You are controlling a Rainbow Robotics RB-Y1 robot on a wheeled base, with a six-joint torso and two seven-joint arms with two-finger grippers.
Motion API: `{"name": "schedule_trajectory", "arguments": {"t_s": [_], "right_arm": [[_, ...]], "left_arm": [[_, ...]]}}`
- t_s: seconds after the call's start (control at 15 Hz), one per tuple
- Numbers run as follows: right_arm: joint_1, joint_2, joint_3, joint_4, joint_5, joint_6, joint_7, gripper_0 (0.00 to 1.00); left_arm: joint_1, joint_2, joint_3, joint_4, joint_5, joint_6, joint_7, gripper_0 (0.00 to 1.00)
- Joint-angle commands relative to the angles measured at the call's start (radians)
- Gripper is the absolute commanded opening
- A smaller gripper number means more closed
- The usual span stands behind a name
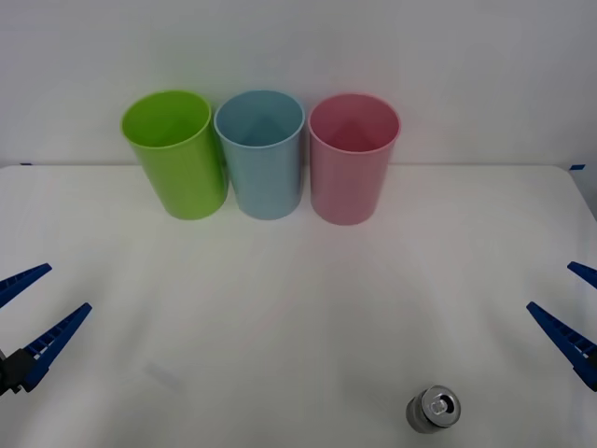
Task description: Grasp the object on the table and drop it into the matching bin: aluminum can to the light blue bin, PET bottle to the pink bin.
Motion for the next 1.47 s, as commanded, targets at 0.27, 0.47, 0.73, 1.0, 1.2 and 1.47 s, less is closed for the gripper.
{"name": "schedule_trajectory", "arguments": {"t_s": [0.27,0.47,0.73,1.0,1.2,1.47], "right_arm": [[-0.01,0.006,0.008,-0.008,-0.003,0.005,-0.005,1.0],[-0.013,-0.016,0.03,-0.008,-0.001,0.013,-0.005,1.0],[-0.044,-0.073,0.083,0.034,0.0,0.013,0.009,1.0],[-0.107,-0.125,0.122,0.119,0.025,-0.021,0.043,1.0],[-0.145,-0.148,0.14,0.173,0.059,-0.047,0.077,1.0],[-0.206,-0.188,0.146,0.294,0.106,-0.137,0.115,1.0]], "left_arm": [[0.0,0.0,0.0,0.0,0.0,0.0,0.0,1.0],[0.0,0.0,0.0,0.0,0.0,0.0,0.0,1.0],[0.0,0.0,0.0,0.0,0.0,0.0,0.0,1.0],[0.0,0.0,0.0,0.0,0.0,0.0,0.0,1.0],[0.0,0.0,0.0,0.0,0.0,0.0,0.0,1.0],[0.0,0.0,0.0,0.0,0.0,0.0,0.0,1.0]]}}
